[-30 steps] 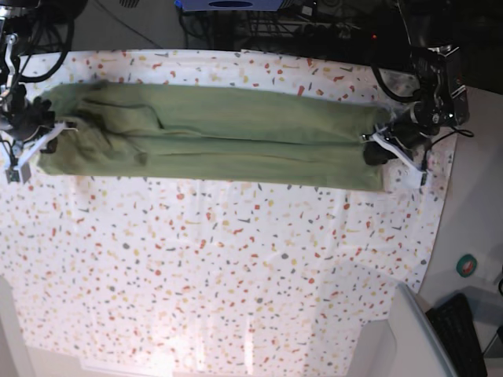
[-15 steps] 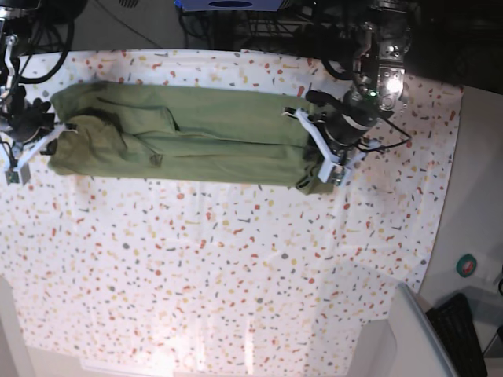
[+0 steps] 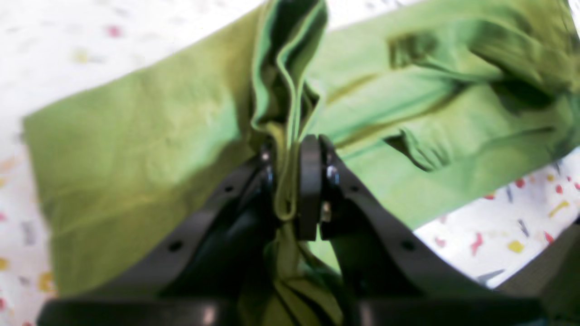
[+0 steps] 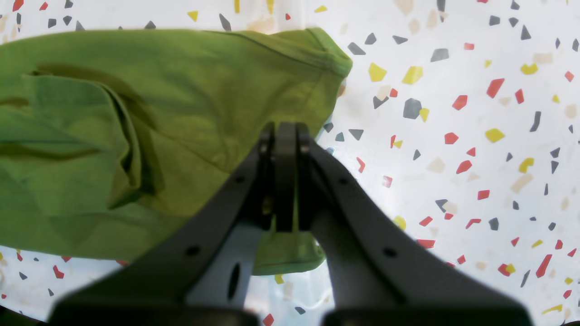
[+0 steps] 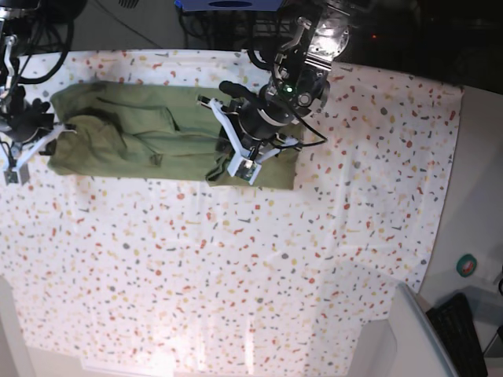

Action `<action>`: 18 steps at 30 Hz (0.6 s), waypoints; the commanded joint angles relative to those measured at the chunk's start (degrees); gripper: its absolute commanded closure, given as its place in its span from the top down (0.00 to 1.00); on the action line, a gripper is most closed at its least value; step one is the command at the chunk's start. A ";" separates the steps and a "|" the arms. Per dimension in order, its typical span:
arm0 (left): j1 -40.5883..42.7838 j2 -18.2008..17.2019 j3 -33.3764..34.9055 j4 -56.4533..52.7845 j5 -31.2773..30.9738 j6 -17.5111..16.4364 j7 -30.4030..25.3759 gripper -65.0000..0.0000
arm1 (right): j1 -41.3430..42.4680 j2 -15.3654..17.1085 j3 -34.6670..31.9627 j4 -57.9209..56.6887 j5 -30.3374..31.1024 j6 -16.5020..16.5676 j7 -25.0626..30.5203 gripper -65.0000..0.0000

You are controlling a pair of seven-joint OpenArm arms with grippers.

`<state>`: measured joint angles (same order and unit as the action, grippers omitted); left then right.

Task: Layout the t-shirt on the table in an organized manner, then fold the t-shirt properly
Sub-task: 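Grasp the strip end with the left gripper and fold it toward the right gripper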

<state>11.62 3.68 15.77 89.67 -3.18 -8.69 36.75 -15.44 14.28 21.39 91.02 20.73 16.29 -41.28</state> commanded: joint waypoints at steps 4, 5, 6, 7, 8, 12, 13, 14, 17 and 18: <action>-0.85 0.76 0.80 -0.66 -0.56 0.03 -1.10 0.00 | 0.37 0.88 0.37 0.98 0.41 -0.07 1.14 0.00; -0.85 0.76 0.63 -0.66 -0.56 0.03 -1.19 0.00 | 0.37 0.88 0.37 0.98 0.41 -0.07 1.14 0.00; -0.94 0.76 0.63 -0.66 -0.56 0.03 -1.28 0.00 | 0.37 0.88 0.46 0.98 0.41 -0.07 1.14 0.00; -0.94 0.76 0.63 -0.66 -0.56 0.03 -1.28 0.00 | 0.37 0.88 0.46 0.98 0.41 -0.07 1.14 0.00; -0.94 0.84 0.54 -0.66 -0.56 0.03 -1.28 0.00 | 0.37 0.88 0.46 0.98 0.41 -0.07 1.14 0.00; -1.46 0.84 0.27 -1.01 -0.56 0.03 -1.37 0.00 | 0.37 0.88 0.46 0.98 0.41 -0.07 1.14 0.00; -1.64 0.84 0.27 -1.10 -0.56 0.03 -1.37 0.00 | 0.37 0.88 0.46 0.98 0.41 -0.07 1.14 0.00; -1.81 0.84 0.36 -1.10 -0.56 0.12 -1.37 0.00 | 0.37 0.88 0.46 0.98 0.41 -0.07 1.14 0.00; -2.25 1.64 0.10 -1.10 -0.47 0.12 -1.37 0.00 | 0.37 0.88 0.46 0.98 0.41 -0.07 1.14 0.00; -2.43 1.90 0.10 -1.10 -0.20 0.12 -1.37 0.00 | 0.37 0.88 0.46 0.98 0.41 -0.07 1.14 0.00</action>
<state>9.78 4.84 15.68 87.61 -3.01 -8.32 36.62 -15.44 14.26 21.39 91.02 20.73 16.29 -41.30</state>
